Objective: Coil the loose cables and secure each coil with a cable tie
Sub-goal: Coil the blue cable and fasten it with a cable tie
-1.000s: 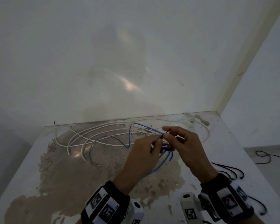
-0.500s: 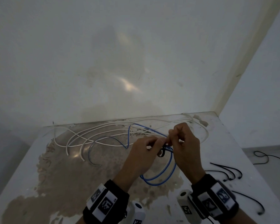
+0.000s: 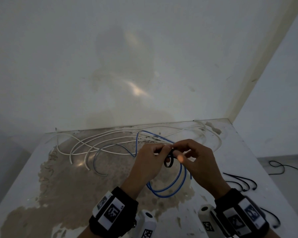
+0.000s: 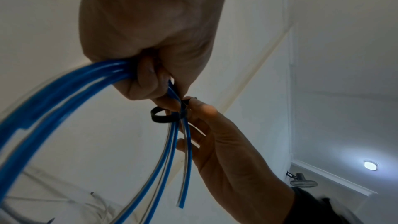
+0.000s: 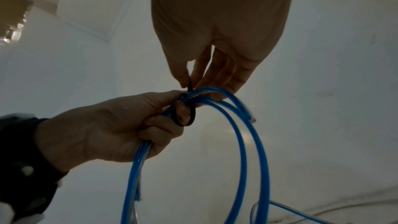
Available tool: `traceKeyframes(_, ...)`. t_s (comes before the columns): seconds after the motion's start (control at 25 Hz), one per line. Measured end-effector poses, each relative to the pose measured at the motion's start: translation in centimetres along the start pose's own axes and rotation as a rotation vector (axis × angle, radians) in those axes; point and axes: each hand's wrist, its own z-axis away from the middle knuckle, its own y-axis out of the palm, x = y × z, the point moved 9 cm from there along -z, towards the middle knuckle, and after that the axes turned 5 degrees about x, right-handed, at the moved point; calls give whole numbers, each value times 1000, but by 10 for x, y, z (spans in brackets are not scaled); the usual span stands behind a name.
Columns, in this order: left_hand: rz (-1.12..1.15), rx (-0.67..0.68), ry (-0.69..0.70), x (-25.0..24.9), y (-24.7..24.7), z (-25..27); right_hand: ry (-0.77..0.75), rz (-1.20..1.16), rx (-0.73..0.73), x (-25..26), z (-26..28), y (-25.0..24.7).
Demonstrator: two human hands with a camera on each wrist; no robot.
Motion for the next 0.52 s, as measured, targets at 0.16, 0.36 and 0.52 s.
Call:
traceKeyframes(0.16,61,45,8,1,6,-1,34,-7,-70,-5,-5,-3)
traceKeyframes(0.36,77,68,15,2,7,3,39,16,-44,-6,-11,-5)
traceKeyframes(0.52,84,66,-10,3,3,1,-46,102,2,3,-12,0)
